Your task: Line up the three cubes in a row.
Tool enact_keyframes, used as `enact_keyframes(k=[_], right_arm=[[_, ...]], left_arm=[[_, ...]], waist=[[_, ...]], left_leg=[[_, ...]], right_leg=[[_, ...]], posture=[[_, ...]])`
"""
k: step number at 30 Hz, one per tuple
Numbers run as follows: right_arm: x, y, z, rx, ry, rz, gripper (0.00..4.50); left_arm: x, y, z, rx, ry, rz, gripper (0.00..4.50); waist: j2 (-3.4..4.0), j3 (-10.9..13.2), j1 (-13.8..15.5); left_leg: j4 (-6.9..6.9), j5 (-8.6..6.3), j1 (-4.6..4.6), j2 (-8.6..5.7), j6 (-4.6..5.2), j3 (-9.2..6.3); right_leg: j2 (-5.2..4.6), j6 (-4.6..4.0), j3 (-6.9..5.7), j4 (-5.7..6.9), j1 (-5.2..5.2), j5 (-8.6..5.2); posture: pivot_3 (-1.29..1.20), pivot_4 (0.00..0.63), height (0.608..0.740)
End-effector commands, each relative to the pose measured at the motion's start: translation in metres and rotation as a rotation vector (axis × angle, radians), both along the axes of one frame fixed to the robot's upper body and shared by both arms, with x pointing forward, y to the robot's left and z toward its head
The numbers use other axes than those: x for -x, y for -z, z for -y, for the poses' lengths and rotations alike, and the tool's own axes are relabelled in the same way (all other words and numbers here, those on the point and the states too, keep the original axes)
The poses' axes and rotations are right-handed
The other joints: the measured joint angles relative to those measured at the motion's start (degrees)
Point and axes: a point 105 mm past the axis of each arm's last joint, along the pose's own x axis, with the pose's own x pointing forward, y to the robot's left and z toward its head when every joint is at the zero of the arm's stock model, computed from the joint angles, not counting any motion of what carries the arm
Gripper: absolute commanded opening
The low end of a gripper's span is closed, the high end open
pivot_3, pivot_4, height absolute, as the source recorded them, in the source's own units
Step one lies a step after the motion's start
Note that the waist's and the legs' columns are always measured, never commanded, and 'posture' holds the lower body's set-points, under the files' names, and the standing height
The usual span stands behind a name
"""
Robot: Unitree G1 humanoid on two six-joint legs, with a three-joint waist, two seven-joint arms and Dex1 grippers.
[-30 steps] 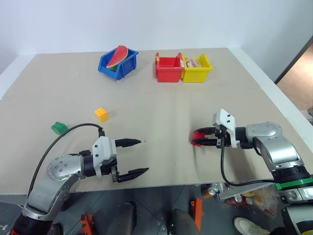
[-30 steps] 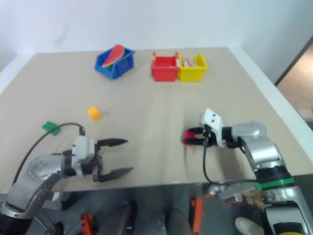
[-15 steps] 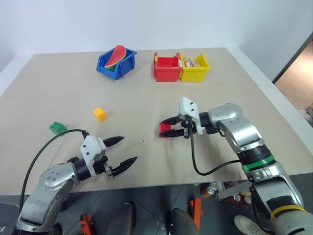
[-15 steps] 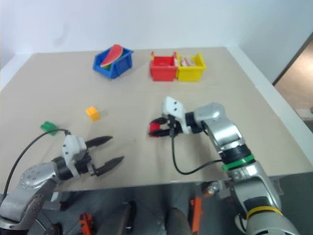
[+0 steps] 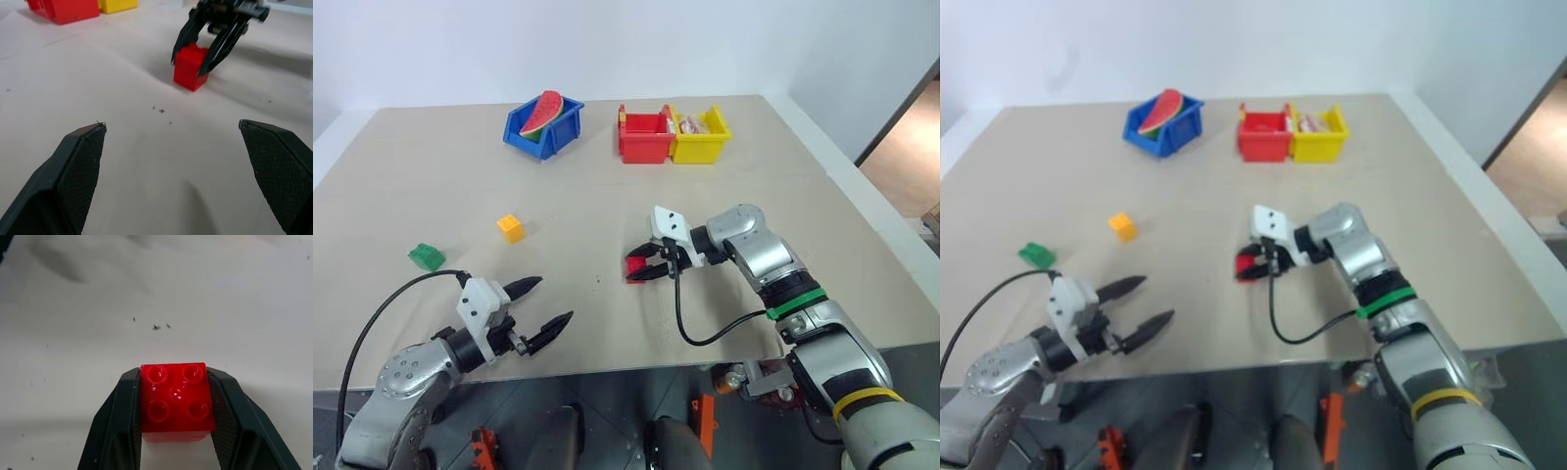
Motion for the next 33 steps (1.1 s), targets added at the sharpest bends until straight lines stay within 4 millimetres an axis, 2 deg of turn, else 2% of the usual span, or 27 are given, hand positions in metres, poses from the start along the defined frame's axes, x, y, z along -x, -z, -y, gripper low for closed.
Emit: enact_keyframes(k=[1, 6, 7, 8, 13, 17, 21, 23, 25, 28, 31, 33], right_arm=[[-0.005, -0.012, -0.003, -0.023, -0.005, 0.039, 1.25], [-0.009, -0.010, 0.000, -0.042, 0.037, 0.007, 1.25], [-0.010, -0.011, 0.000, -0.050, 0.044, 0.006, 2.32], [-0.011, -0.013, 0.000, -0.059, 0.048, 0.005, 2.53], [-0.009, -0.025, -0.003, -0.101, 0.044, 0.003, 4.42], [-0.004, -0.050, -0.008, -0.190, 0.038, 0.024, 4.47], [0.007, -0.086, -0.015, -0.345, 0.043, 0.025, 4.47], [0.019, -0.109, -0.020, -0.474, 0.050, -0.004, 4.47], [0.034, -0.123, -0.025, -0.569, 0.047, -0.036, 4.47], [0.052, -0.119, -0.031, -0.584, 0.052, -0.025, 4.47], [0.060, -0.109, -0.034, -0.582, 0.080, -0.029, 4.47], [0.057, -0.106, -0.036, -0.602, 0.127, -0.015, 4.47]], left_arm=[[0.001, -0.014, 0.004, -0.002, 0.009, 0.059, 4.50], [0.000, -0.016, 0.005, -0.007, 0.011, 0.064, 4.50], [0.000, -0.016, 0.005, -0.007, 0.011, 0.064, 4.50], [-0.001, -0.016, 0.005, -0.008, 0.012, 0.064, 4.50], [-0.001, -0.016, 0.005, -0.009, 0.017, 0.064, 4.50], [-0.005, -0.017, 0.003, -0.011, -0.004, 0.069, 4.50], [-0.013, -0.020, -0.010, -0.008, -0.105, 0.088, 4.50], [-0.022, -0.025, -0.028, 0.017, -0.268, 0.118, 4.50], [-0.026, -0.031, -0.048, 0.037, -0.434, 0.148, 4.50], [-0.028, -0.036, -0.071, 0.051, -0.609, 0.173, 4.50], [-0.031, -0.035, -0.090, 0.078, -0.731, 0.139, 4.50], [-0.032, -0.034, -0.099, 0.086, -0.774, 0.116, 4.50]], waist=[[0.00, 0.00, -0.01], [0.00, 0.00, -0.02], [0.00, 0.00, -0.02], [0.00, 0.00, -0.02], [0.00, 0.00, -0.02], [0.00, 0.00, -0.01], [0.00, 0.00, 0.00], [0.00, 0.00, 0.00], [0.00, 0.00, 0.05], [-0.09, -0.05, 0.07], [-0.14, -0.08, 0.11], [-0.16, -0.08, 0.10]], left_leg=[[0.00, 0.00, 0.00, 0.05, -0.01, 0.00], [0.01, 0.02, 0.01, 0.14, -0.05, 0.04], [0.01, 0.04, 0.02, 0.17, -0.07, 0.05], [0.01, 0.04, 0.02, 0.18, -0.08, 0.04], [0.00, 0.05, 0.01, 0.21, -0.10, 0.04], [-0.04, 0.04, 0.00, 0.20, -0.11, 0.04], [-0.05, 0.04, -0.01, 0.23, -0.11, 0.02], [-0.05, 0.04, -0.01, 0.23, -0.12, 0.02], [-0.07, 0.03, -0.01, 0.28, -0.12, 0.01], [-0.07, -0.02, -0.01, 0.34, -0.21, -0.03], [-0.06, -0.06, -0.01, 0.32, -0.27, 0.00], [-0.04, -0.07, -0.01, 0.29, -0.30, 0.03]], right_leg=[[0.06, -0.02, 0.00, 0.00, 0.00, 0.01], [0.20, -0.13, -0.02, 0.00, -0.02, 0.07], [0.22, -0.16, -0.02, 0.00, -0.02, 0.09], [0.23, -0.18, -0.02, 0.00, -0.02, 0.11], [0.23, -0.20, 0.00, 0.00, -0.06, 0.12], [0.24, -0.22, 0.04, 0.00, -0.09, 0.12], [0.24, -0.21, 0.04, 0.00, -0.10, 0.11], [0.24, -0.21, 0.05, 0.00, -0.10, 0.11], [0.22, -0.21, 0.08, 0.00, -0.12, 0.11], [0.19, -0.27, 0.05, 0.00, -0.09, 0.07], [0.22, -0.23, 0.02, 0.00, -0.09, 0.01], [0.22, -0.19, 0.04, 0.00, -0.10, 0.04]], posture=[[0.00, 0.150, 0.740], [0.00, 0.150, 0.740], [0.00, 0.150, 0.740], [0.00, 0.150, 0.740], [0.00, 0.150, 0.740], [0.00, 0.150, 0.740], [0.00, 0.150, 0.740], [0.00, 0.150, 0.740], [0.00, 0.150, 0.740], [0.00, 0.150, 0.740], [0.00, 0.150, 0.740], [0.00, 0.150, 0.740]])
